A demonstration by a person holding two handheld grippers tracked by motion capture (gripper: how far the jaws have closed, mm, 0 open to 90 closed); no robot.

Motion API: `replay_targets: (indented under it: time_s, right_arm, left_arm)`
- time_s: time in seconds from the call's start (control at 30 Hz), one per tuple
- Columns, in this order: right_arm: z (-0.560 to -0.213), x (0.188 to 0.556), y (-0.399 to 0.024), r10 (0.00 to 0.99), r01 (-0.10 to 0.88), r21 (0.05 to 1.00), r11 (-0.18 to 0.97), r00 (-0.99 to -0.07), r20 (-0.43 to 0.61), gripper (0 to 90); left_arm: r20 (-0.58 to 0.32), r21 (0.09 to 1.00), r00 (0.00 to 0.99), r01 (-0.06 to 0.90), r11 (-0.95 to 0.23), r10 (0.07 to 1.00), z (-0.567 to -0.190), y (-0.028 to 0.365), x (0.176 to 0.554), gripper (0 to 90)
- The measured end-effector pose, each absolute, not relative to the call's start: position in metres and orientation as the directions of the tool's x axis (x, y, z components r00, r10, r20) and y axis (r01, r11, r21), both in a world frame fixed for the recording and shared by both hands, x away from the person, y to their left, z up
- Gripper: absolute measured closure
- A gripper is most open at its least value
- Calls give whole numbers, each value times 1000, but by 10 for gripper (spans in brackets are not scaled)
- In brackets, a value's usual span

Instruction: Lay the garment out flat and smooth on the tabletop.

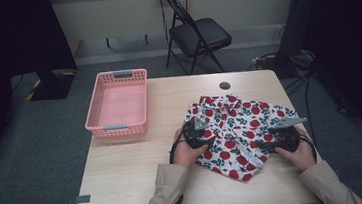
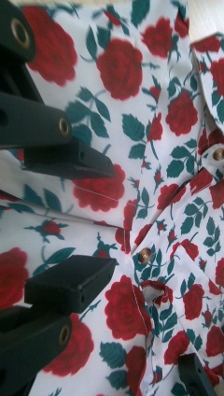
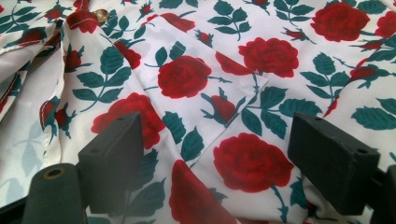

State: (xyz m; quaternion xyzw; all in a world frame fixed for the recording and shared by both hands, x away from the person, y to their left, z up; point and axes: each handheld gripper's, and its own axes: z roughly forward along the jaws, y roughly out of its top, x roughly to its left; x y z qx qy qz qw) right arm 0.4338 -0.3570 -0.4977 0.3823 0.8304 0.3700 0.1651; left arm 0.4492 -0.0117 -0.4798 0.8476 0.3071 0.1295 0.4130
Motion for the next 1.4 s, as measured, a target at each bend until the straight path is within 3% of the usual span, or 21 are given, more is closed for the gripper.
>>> replay_targets:
  time_s: [0.37,0.63,0.8,1.4]
  right_arm:
    - [-498,436,-356,756,513,740,435,-655,9,173]
    - [-498,436,-356,756,513,740,435,-655,9,173]
    - [-498,436,-356,756,513,740,435,-654,9,173]
    - [-498,436,-356,756,513,740,435,-654,9,173]
  left_arm:
    - [9,762,775,403,-507,631,-494,-30,458,559]
    - [18,737,768,423,-527,641,-490,-32,460,787]
    - [-9,730,760,449,-515,650,-487,-31,461,866]
    - [-116,769,743,487,-414,660,-463,-10,466,873]
